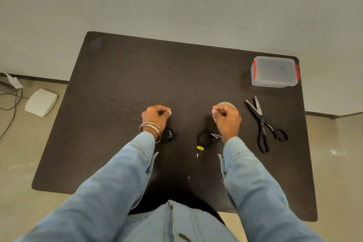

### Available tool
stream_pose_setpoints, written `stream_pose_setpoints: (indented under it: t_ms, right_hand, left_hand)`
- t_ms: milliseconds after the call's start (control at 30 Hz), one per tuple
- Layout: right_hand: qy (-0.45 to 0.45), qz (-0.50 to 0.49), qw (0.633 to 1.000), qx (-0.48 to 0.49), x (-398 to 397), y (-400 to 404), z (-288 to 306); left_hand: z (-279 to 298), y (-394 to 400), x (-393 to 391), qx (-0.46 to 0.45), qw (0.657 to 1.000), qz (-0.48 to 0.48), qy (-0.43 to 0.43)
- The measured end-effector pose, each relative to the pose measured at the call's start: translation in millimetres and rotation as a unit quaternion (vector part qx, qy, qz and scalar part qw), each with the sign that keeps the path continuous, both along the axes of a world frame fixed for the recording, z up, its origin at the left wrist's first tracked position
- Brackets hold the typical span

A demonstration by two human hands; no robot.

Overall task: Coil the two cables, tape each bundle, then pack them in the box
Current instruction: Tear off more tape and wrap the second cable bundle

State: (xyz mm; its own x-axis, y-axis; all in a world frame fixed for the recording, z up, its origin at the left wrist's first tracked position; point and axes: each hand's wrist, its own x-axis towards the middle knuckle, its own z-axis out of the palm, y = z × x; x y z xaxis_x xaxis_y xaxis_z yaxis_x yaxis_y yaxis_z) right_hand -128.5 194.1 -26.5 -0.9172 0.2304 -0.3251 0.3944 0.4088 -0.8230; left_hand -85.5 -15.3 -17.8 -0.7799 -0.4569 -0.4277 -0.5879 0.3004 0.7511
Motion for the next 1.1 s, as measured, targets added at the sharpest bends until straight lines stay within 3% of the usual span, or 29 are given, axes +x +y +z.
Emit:
stream_pose_setpoints:
  t_ms: [133, 267, 400, 467, 567, 767, 933, 1100]
  right_hand:
    - [0.01, -0.064, 0.996, 0.064, -21.4, 49.8, 3.6]
    - [-0.031, 0.077, 0.987, 0.134, -44.5, 74.4, -8.5]
    - [-0.051, 0.216, 0.944, 0.244, -59.1, 76.3, -17.6]
    - [-0.029, 0.249, 0.928, 0.275, -62.8, 74.3, -20.0]
    - [0.005, 0.253, 0.933, 0.257, -64.6, 75.1, -25.1]
    - [0.134, 0.27, 0.927, 0.226, -62.5, 85.4, -18.3]
    - [0.319, 0.285, 0.878, 0.216, -59.4, 90.1, 4.5]
    - [0.391, 0.306, 0.826, 0.267, -51.4, 76.5, 30.0]
  left_hand:
    - [0.5, 44.8, -22.4, 0.048, 0.997, -0.052, -0.018]
    - [-7.1, 85.4, -45.9, 0.087, 0.988, -0.109, -0.065]
    - [-17.4, 111.7, -63.7, 0.127, 0.984, -0.059, -0.106]
    - [-18.6, 118.9, -68.8, 0.152, 0.981, -0.037, -0.111]
    - [-18.7, 125.2, -72.4, 0.153, 0.981, -0.018, -0.114]
    - [-11.2, 128.7, -76.2, 0.108, 0.992, 0.013, -0.066]
    - [14.6, 130.4, -83.8, 0.132, 0.989, 0.047, -0.041]
    - [43.5, 124.8, -77.4, 0.193, 0.979, 0.057, -0.033]
